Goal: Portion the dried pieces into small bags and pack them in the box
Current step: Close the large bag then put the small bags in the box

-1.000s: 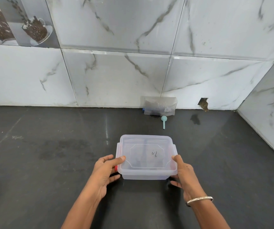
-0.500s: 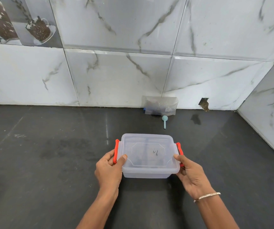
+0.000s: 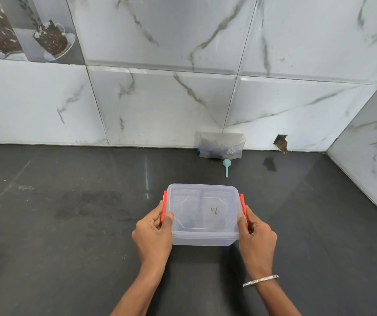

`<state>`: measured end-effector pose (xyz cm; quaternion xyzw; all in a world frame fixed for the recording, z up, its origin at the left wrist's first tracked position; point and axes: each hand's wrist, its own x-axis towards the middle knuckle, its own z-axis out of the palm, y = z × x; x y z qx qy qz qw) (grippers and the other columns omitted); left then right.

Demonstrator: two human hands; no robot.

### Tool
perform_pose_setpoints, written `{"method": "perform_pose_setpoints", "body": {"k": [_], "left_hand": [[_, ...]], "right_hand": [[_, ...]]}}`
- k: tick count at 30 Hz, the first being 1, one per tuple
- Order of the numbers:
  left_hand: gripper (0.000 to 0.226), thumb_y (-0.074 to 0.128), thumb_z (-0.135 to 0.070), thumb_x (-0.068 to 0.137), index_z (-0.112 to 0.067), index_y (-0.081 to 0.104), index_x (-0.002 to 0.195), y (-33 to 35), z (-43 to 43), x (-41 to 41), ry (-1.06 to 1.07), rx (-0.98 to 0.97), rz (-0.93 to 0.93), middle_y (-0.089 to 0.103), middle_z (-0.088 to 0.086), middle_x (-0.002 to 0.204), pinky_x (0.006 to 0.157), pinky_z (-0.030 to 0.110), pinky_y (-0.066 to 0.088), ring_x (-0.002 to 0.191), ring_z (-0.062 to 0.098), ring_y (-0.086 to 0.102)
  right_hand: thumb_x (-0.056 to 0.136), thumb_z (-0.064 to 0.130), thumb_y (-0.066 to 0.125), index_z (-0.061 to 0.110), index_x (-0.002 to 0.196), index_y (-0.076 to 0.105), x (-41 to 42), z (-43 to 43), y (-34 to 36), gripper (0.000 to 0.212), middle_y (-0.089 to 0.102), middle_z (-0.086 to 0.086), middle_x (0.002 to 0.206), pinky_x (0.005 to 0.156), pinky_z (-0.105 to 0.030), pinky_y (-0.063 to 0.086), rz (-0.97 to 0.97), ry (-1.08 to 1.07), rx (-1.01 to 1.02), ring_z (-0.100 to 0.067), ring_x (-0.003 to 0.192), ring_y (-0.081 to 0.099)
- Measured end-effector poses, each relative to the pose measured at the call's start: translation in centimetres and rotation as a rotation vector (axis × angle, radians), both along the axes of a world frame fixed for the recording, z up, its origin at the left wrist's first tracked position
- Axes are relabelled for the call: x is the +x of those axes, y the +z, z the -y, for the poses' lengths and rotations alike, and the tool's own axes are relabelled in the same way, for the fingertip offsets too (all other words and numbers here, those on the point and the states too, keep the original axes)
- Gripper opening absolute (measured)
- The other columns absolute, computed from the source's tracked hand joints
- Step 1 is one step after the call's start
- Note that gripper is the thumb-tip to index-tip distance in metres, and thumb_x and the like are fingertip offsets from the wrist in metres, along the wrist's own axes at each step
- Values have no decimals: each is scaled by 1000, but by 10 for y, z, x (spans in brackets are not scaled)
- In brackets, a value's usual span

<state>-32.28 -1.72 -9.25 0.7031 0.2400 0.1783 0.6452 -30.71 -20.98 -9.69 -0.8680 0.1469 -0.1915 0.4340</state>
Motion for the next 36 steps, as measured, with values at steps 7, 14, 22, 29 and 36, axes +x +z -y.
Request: {"method": "perform_pose_setpoints", "body": {"k": [7,14,22,29,36], "left_hand": [[37,74,-9,90,-19,71,125,-6,-3,2,0,-15,30,75,-6,115,89,13,55,86,-23,64],[39,77,-3,87,-13,72,124,10,-30,40,46,-156,93,77,-4,113,95,29,59,99,2,74],[38,76,-4,88,-10,71,125,31,-72,120,98,-110,113,75,-3,109,98,32,57,92,-4,71],[38,76,-7,88,-12,71,126,25,-97,182,83,-83,66,76,2,113,84,17,55,86,-4,68],[40,75,-5,89,-10,69,128,10,-103,217,71,-122,30,75,3,116,69,4,49,86,-3,67]], "right_hand": [[97,25,56,19,133,58,6,2,3,36,67,2,62,44,-15,40,-18,48,-45,-10,44,42],[95,20,60,19,126,65,59,-16,19,31,63,4,58,46,-16,34,78,126,1,-8,44,34],[96,21,59,22,124,67,146,-57,22,29,57,-2,54,48,-16,34,108,231,29,-10,46,32],[96,25,58,15,118,71,210,-79,15,27,75,-3,82,67,-28,55,96,272,-20,-12,66,63],[95,33,60,14,101,75,245,-79,-1,25,75,-4,78,70,-37,58,42,244,-98,-20,69,69]]}}
